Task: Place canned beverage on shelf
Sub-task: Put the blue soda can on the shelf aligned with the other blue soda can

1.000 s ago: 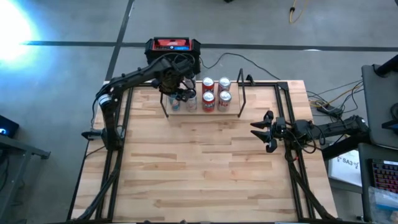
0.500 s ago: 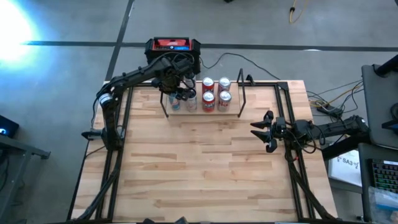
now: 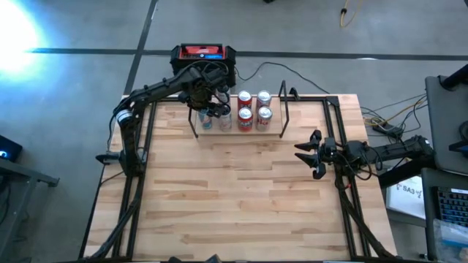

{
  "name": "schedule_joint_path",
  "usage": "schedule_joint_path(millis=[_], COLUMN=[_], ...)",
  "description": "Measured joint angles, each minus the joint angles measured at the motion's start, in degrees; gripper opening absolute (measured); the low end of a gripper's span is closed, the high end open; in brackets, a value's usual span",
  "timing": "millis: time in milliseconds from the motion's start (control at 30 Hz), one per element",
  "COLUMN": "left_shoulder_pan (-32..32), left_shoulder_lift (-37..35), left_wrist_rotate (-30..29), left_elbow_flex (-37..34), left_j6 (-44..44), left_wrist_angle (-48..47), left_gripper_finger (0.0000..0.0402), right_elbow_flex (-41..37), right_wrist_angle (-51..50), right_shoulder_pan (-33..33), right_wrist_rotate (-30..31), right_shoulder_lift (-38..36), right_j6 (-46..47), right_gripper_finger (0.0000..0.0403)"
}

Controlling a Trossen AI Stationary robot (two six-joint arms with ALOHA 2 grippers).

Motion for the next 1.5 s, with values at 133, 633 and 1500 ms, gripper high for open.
schedule_joint_path(millis=[133, 633, 1500], left_shoulder_pan=[0.0, 0.0, 0.0], left_shoulder_lift=[0.0, 0.0, -1.5], left_wrist_rotate=[0.0, 0.0, -0.3], left_elbow_flex=[0.0, -1.3, -1.4], left_j6=[0.0, -0.5, -2.1], left_wrist_angle=[0.0, 0.9, -0.4], left_gripper_finger=[0.0223, 0.0223, 0.0303], right_elbow_flex=[0.0, 0.0, 0.0], right_wrist_angle=[0.0, 0.0, 0.0], right_shoulder_pan=[0.0, 0.0, 0.0], right_wrist_rotate=[0.0, 0.0, 0.0], right_shoulder_lift=[0.0, 0.0, 0.0], right_j6=[0.0, 0.0, 0.0], right_gripper_finger=[0.0157, 0.0157, 0.0157])
